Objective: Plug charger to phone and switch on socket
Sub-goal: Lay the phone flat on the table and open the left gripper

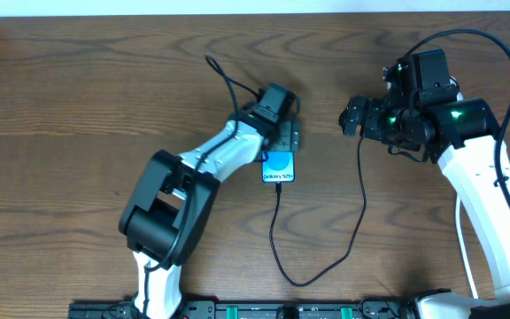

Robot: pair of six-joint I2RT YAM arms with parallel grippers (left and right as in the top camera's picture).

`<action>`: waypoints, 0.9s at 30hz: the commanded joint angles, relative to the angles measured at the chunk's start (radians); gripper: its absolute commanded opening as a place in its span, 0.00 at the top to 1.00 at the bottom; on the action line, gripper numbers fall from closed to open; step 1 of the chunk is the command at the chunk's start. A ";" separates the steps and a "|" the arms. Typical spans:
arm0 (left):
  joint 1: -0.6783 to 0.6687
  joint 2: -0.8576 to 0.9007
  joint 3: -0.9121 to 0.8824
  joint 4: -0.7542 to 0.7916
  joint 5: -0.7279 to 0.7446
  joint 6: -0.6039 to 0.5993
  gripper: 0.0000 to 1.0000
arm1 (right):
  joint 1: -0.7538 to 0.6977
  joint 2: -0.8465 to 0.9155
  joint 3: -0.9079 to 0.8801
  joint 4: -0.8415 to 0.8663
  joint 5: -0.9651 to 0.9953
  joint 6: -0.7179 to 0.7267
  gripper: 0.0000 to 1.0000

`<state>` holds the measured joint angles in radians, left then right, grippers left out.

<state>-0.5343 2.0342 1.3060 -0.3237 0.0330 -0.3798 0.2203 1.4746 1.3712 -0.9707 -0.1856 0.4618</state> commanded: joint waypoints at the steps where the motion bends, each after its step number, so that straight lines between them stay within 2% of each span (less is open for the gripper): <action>1: 0.083 -0.076 0.002 -0.021 -0.005 0.079 0.09 | 0.004 -0.008 -0.006 0.006 0.000 -0.014 0.01; 6: 0.142 -0.210 0.002 -0.083 -0.027 0.101 0.09 | 0.004 -0.008 -0.006 0.019 -0.001 -0.014 0.01; 10: 0.170 -0.320 0.002 -0.173 -0.036 0.173 0.09 | 0.004 -0.008 -0.006 0.021 0.000 -0.014 0.01; 20: 0.177 -0.558 0.002 -0.421 -0.309 0.230 0.09 | 0.004 -0.008 -0.006 0.029 0.000 -0.014 0.01; 27: 0.177 -0.640 0.002 -0.462 -0.341 0.230 0.09 | 0.004 -0.008 -0.006 0.035 0.000 -0.014 0.01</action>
<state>-0.3614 1.4189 1.3022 -0.7815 -0.2596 -0.1669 0.2203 1.4746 1.3670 -0.9371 -0.1860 0.4618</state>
